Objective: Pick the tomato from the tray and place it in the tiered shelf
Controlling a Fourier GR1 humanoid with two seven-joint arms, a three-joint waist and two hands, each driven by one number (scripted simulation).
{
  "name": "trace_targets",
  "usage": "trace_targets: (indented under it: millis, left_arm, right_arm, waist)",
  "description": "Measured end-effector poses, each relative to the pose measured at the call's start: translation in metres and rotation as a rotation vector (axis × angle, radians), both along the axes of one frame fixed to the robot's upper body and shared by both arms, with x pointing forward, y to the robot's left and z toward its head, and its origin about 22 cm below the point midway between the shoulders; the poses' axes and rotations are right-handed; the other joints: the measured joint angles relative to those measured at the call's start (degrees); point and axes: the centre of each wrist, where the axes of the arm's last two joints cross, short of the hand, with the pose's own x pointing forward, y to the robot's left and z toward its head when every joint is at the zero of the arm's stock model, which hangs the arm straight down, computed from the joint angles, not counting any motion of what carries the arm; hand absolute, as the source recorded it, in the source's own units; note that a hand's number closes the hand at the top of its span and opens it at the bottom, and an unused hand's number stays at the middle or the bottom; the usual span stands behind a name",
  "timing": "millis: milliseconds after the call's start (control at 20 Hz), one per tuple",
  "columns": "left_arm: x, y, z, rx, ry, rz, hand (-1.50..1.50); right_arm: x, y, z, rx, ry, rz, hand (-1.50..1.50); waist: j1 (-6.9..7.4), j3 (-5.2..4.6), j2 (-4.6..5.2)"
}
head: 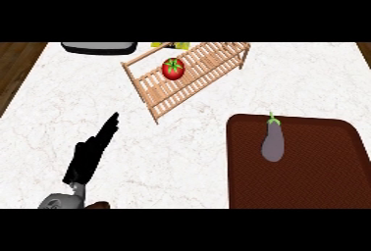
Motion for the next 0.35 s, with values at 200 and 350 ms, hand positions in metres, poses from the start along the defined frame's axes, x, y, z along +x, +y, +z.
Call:
trace_targets:
  millis: [200, 350]
  left_arm:
    - [0.004, -0.003, 0.003, 0.003, -0.001, -0.007, 0.00]
    - [0.003, -0.002, 0.004, -0.001, -0.001, -0.015, 0.00]
  right_arm:
    - [-0.009, -0.020, 0.003, -0.033, -0.012, 0.030, -1.50]
    - [-0.016, -0.033, -0.003, -0.063, -0.005, 0.053, -1.50]
  waist:
    - [0.24, 0.02, 0.05]
    - [0.42, 0.02, 0.02]
